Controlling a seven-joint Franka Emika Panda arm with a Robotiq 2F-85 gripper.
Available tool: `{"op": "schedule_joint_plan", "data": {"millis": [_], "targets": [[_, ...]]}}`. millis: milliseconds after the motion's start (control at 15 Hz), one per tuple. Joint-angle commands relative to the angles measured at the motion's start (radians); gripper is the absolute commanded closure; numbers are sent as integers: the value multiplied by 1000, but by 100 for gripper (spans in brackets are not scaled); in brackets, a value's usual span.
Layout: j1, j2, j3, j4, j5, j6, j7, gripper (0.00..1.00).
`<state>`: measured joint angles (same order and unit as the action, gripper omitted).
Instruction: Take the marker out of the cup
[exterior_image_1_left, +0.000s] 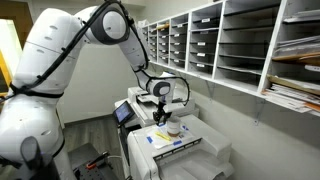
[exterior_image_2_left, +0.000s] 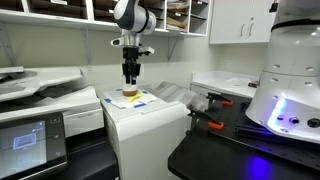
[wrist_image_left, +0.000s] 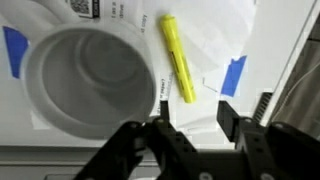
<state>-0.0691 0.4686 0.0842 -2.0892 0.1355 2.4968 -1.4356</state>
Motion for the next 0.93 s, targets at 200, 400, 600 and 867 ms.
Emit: {"op": "schedule_joint_plan", "data": {"millis": [200,400,600,867], "targets": [[29,-78,-9,-32,-219,-56,223,0],[15,-132,24,-47,-236,-152,174,0],[37,-184,10,-74,-270,-170,228,0],[34,-233,12,-108,-313,-164,217,0]]}}
